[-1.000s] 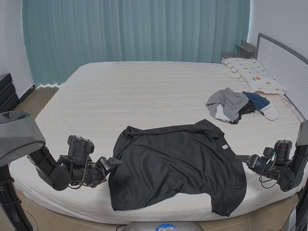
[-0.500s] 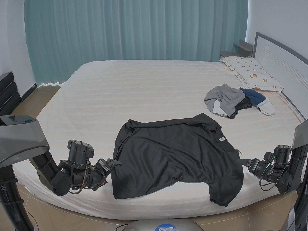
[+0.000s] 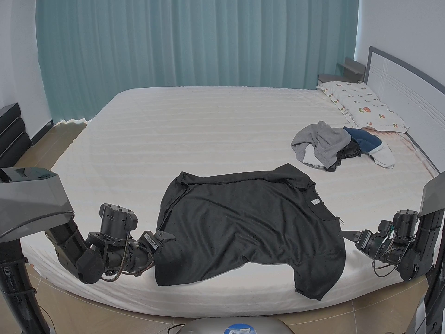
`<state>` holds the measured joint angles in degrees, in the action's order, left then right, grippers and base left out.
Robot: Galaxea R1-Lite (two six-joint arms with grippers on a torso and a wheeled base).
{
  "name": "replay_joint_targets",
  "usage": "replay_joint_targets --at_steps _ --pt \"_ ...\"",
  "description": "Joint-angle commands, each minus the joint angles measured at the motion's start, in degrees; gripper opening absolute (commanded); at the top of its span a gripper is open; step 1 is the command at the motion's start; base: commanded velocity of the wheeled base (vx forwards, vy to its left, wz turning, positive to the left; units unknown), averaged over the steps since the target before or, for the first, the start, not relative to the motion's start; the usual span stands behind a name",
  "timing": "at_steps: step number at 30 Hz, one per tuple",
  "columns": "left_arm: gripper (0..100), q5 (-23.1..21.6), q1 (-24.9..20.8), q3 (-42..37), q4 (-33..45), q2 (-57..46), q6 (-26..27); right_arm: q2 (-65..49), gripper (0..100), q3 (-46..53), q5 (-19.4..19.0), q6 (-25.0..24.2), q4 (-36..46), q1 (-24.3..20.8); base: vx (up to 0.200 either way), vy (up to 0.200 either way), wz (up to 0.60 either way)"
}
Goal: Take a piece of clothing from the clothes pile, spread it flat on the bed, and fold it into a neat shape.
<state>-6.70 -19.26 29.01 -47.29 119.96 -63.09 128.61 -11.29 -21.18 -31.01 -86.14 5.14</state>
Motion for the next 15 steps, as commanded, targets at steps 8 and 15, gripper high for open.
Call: replay_joint_targets --at_steps 8,15 --pt "100 4.5 2.7 -0.6 0.1 1.4 4.7 5.1 100 -3.5 0.8 -1.5 -0.1 -4.7 0.000 0.000 0.00" --pt "100 4.5 4.1 -1.5 0.0 3.3 7.2 6.8 100 -7.0 4.1 -2.4 1.1 -9.1 0.000 0.000 0.00"
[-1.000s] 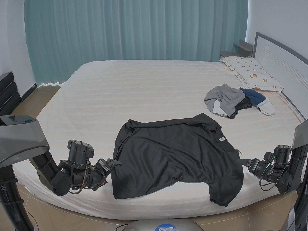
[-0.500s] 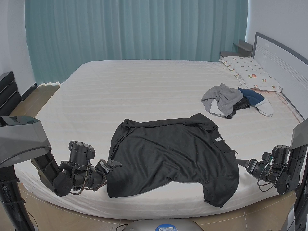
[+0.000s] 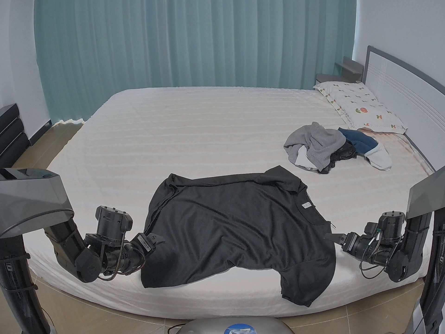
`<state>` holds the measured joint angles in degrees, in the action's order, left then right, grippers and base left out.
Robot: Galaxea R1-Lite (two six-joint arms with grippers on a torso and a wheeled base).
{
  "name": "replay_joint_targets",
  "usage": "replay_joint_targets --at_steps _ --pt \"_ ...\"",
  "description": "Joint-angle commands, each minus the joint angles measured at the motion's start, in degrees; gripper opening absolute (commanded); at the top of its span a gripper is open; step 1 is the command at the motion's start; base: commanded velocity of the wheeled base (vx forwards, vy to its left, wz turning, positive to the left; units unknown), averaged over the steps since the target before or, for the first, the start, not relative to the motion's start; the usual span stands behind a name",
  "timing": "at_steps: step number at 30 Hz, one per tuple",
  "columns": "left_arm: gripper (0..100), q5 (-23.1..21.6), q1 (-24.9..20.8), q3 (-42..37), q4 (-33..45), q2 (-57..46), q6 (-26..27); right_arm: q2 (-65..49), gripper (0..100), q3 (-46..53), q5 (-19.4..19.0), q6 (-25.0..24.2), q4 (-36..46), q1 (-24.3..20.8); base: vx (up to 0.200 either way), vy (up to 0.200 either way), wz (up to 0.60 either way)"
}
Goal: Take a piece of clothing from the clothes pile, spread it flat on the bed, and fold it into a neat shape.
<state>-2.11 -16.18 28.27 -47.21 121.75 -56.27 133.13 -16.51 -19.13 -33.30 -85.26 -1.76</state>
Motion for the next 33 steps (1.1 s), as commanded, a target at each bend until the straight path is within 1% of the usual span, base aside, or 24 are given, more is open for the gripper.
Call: replay_joint_targets --at_steps 1,4,10,20,21,24,26,28,30,31,32,33 --pt "100 -0.3 1.1 -0.8 -0.1 1.7 0.4 2.9 100 -1.7 2.4 0.0 0.2 -2.5 0.000 0.000 0.00" --pt "100 -0.3 1.1 -0.3 -0.2 1.8 0.5 4.7 100 -1.4 3.0 0.0 -0.9 -3.1 0.000 0.000 0.00" --pt "100 -0.4 1.1 -0.8 -0.1 1.8 0.9 4.7 100 -1.6 3.2 0.1 -0.8 -1.4 0.000 0.000 0.00" --pt "100 -0.6 1.6 -1.0 -0.1 1.4 0.3 5.8 100 -1.3 3.3 0.3 -0.6 -1.3 0.000 0.000 0.00" --pt "100 -0.6 1.6 -1.5 -0.1 1.4 0.3 6.1 0 -1.1 3.3 0.5 -0.5 -1.9 0.000 0.000 0.00" --pt "100 -0.5 1.6 -1.6 -0.1 1.4 0.3 5.9 0 -1.1 3.3 0.8 -0.5 -1.9 0.000 0.000 0.00" --pt "100 -0.4 1.6 -1.7 -0.1 1.5 0.4 5.4 0 -0.5 3.3 2.0 -0.1 -1.3 0.000 0.000 0.00" --pt "100 -0.2 1.5 -2.2 -0.2 1.7 0.9 5.4 0 0.7 3.3 3.8 -0.1 -0.8 0.000 0.000 0.00" --pt "100 -0.2 1.5 -2.3 -0.2 1.7 1.0 4.9 0 1.9 3.3 6.4 -0.2 1.1 0.000 0.000 0.00" --pt "100 -0.2 1.5 -2.3 -0.2 1.7 1.0 4.9 0 1.9 3.3 6.4 -0.2 1.1 0.000 0.000 0.00" --pt "100 -0.2 1.5 -2.3 -0.2 1.7 1.0 4.3 0 2.7 3.2 8.5 -0.1 2.8 0.000 0.000 0.00" --pt "100 -0.2 1.5 -2.3 -0.2 1.7 1.0 4.3 0 2.8 3.2 8.7 -0.2 2.9 0.000 0.000 0.00"
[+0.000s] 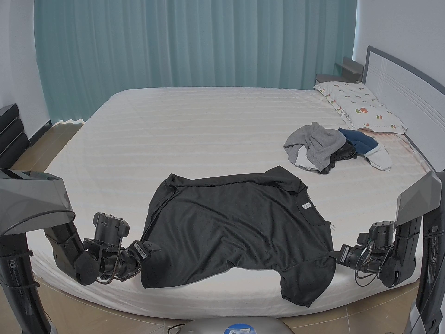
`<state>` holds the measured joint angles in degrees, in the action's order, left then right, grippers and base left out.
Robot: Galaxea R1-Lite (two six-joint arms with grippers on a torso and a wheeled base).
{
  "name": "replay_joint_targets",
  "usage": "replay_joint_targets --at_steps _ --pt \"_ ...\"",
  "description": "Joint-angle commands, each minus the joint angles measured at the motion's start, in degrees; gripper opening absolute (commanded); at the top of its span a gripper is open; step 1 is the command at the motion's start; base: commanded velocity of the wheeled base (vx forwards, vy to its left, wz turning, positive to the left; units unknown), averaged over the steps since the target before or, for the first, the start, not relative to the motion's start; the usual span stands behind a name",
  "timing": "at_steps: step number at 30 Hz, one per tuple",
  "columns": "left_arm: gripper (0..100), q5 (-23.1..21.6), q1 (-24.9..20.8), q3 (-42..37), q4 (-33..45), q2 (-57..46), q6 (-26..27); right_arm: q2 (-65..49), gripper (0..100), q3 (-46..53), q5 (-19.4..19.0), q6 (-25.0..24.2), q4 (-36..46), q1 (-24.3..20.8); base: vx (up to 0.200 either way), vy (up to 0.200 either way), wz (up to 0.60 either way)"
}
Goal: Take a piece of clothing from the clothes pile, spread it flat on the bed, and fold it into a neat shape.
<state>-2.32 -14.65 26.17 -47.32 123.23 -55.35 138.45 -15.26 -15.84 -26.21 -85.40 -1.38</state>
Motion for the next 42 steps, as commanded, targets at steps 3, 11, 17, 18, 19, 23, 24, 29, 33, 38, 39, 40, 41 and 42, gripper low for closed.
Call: replay_joint_targets --at_steps 3,11,17,18,19,23,24,29,33,38,39,40,41,42 --pt "100 0.1 0.1 -0.3 0.0 0.1 0.1 -2.5 0 2.9 -0.5 3.6 0.0 5.3 0.000 0.000 0.00" --pt "100 0.6 0.0 -3.1 0.0 0.4 6.3 -2.8 0 4.1 -1.4 5.2 0.4 6.1 0.000 0.000 0.00" --pt "100 1.5 -0.8 -3.9 0.0 1.2 7.7 -1.8 0 3.5 -1.5 5.2 0.3 6.2 0.000 0.000 0.00" --pt "100 2.1 -1.2 -3.8 -0.1 1.3 7.7 -1.8 0 3.5 -1.5 5.2 0.3 6.1 0.000 0.000 0.00" --pt "100 2.8 -1.5 -3.8 -0.5 1.5 7.7 -1.8 0 3.5 -1.6 5.2 0.3 6.0 0.000 0.000 0.00" --pt "100 4.7 -4.4 -3.4 -3.3 3.6 7.7 -1.8 0 3.2 -1.6 5.2 0.3 5.5 0.000 0.000 0.00" --pt "100 5.0 -4.8 -3.4 -3.7 3.9 7.6 -1.8 0 3.2 -1.6 5.2 0.3 5.4 0.000 0.000 0.00" --pt "100 11.2 -7.0 -2.2 -4.6 7.6 10.1 -1.7 0 3.3 -1.7 5.2 0.3 5.0 0.000 0.000 0.00" --pt "100 11.2 -7.0 -2.1 -4.6 7.7 10.7 -1.5 0 3.3 -2.4 5.2 0.1 5.0 0.000 0.000 0.00" --pt "0 11.2 -6.2 -2.7 -6.1 7.4 10.3 -1.4 0 3.3 -2.6 5.2 0.1 5.0 0.000 0.000 0.00" --pt "0 11.2 -6.2 -2.7 -6.1 7.4 10.3 -1.4 0 3.3 -2.6 5.2 0.1 5.0 0.000 0.000 0.00" --pt "0 11.1 -5.1 -3.4 -6.5 7.2 10.2 -1.5 0 3.4 -2.6 5.1 0.1 5.0 0.000 0.000 0.00" --pt "0 11.0 -5.0 -3.5 -6.6 7.2 10.3 -1.4 0 3.5 -2.6 5.1 0.0 5.0 0.000 0.000 0.00" --pt "0 11.0 -4.3 -3.8 -6.6 7.1 10.3 -1.5 0 3.7 -2.6 5.1 -0.3 5.0 0.000 0.000 0.00"
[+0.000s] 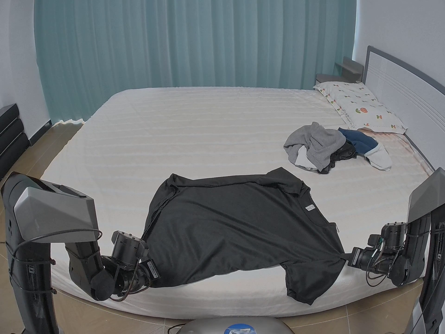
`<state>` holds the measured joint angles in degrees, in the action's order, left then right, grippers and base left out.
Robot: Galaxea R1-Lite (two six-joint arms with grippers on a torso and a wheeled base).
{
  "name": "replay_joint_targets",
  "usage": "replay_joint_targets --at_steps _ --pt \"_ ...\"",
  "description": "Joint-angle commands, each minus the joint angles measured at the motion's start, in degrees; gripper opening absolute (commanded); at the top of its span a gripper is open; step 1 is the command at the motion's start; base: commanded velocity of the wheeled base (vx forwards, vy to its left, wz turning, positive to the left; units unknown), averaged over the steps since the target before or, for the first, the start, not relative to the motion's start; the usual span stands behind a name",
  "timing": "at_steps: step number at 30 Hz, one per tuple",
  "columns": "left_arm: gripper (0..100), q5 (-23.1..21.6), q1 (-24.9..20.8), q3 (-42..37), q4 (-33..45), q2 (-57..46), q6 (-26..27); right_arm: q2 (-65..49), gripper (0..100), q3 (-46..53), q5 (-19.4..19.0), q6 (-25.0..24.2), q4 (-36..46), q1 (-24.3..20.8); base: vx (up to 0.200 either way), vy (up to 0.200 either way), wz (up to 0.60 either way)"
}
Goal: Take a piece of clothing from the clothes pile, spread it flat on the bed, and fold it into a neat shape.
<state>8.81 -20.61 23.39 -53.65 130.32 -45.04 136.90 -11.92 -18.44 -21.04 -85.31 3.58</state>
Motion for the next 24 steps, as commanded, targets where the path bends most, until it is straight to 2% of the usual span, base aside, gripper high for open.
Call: replay_joint_targets --at_steps 1,7,12,16,21,24 --pt "0 0.0 1.7 -1.0 -0.2 0.0 0.0 0.0 0 0.4 -0.1 -0.1 -0.5 0.1 0.000 0.000 0.00" --pt "0 0.1 4.4 -2.0 0.4 -3.5 1.0 -0.5 0 0.8 -0.2 -0.5 -0.6 0.5 0.000 0.000 0.00" --pt "0 -0.1 10.8 -3.2 1.2 -7.2 6.9 -0.8 0 1.1 -0.2 -0.4 -0.7 0.7 0.000 0.000 0.00" --pt "0 -0.1 14.2 -2.8 2.6 -8.9 9.1 -1.5 0 1.5 -0.6 -0.3 -1.1 0.8 0.000 0.000 0.00" --pt "0 -2.1 15.1 -2.7 6.9 -11.0 10.4 -3.7 0 4.2 -5.1 0.0 -1.3 0.8 0.000 0.000 0.00" --pt "0 -2.5 14.8 -2.9 9.2 -11.3 10.6 -3.4 0 3.9 -5.4 0.1 -1.3 0.8 0.000 0.000 0.00"
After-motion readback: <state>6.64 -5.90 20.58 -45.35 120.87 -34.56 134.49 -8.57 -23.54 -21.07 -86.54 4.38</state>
